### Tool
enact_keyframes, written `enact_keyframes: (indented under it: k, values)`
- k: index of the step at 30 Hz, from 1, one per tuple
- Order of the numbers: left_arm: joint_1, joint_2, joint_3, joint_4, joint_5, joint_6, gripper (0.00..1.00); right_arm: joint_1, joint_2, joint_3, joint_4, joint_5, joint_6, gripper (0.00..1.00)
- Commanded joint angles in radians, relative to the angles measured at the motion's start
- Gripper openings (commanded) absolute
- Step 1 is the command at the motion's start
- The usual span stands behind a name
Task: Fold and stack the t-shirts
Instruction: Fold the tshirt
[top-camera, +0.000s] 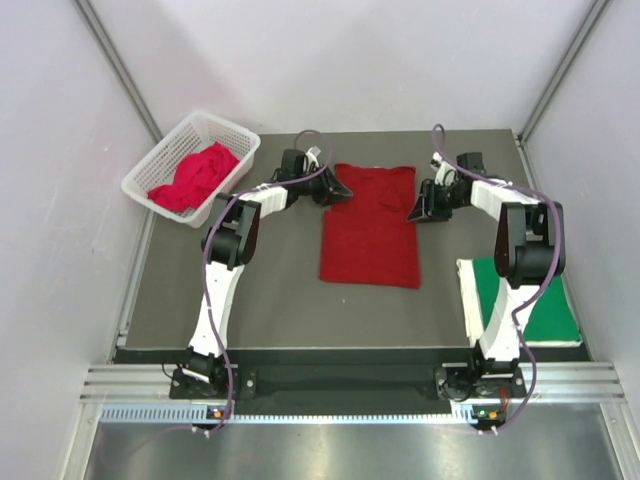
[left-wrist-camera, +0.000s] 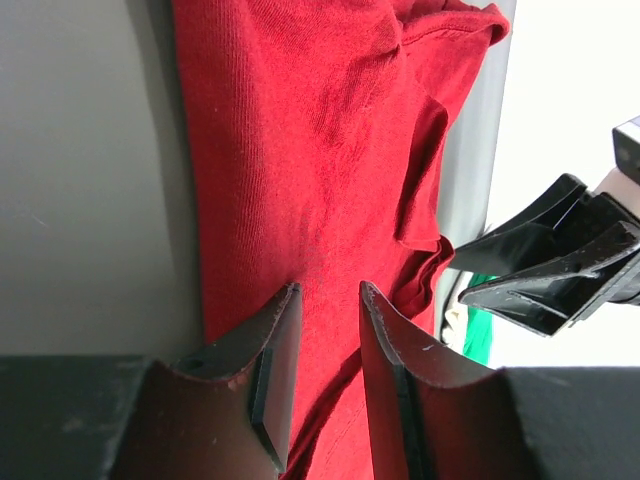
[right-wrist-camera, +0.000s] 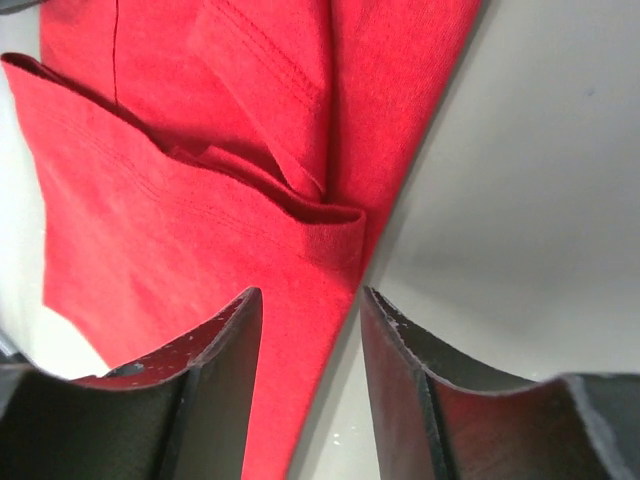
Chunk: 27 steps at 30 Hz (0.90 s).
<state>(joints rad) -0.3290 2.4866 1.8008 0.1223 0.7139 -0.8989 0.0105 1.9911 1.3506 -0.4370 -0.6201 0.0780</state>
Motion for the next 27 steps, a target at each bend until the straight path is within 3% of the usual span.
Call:
enact_keyframes:
  k: [1,17,18,19,22,27]
  values:
    - [0.004,0.02,0.009,-0.05,-0.025,0.049,0.36,-0.003,-0.011,0.054,-0.046,0.023,-0.102,0.45]
    - [0.004,0.026,-0.004,-0.066,-0.036,0.04,0.35,-0.003,0.087,0.071,-0.003,-0.061,-0.098,0.41]
    - [0.004,0.028,-0.006,-0.067,-0.036,0.04,0.35,-0.001,0.092,0.068,0.003,-0.07,-0.095,0.38]
    - [0.004,0.031,-0.008,-0.069,-0.04,0.041,0.35,-0.003,0.092,0.07,0.004,-0.073,-0.093,0.25]
    - [0.005,0.037,0.002,-0.114,-0.069,0.052,0.35,-0.003,0.08,0.058,0.006,-0.066,-0.09,0.0]
    - [0.013,0.104,0.066,-0.272,-0.08,0.058,0.34,-0.003,0.009,-0.017,0.044,0.02,-0.044,0.0]
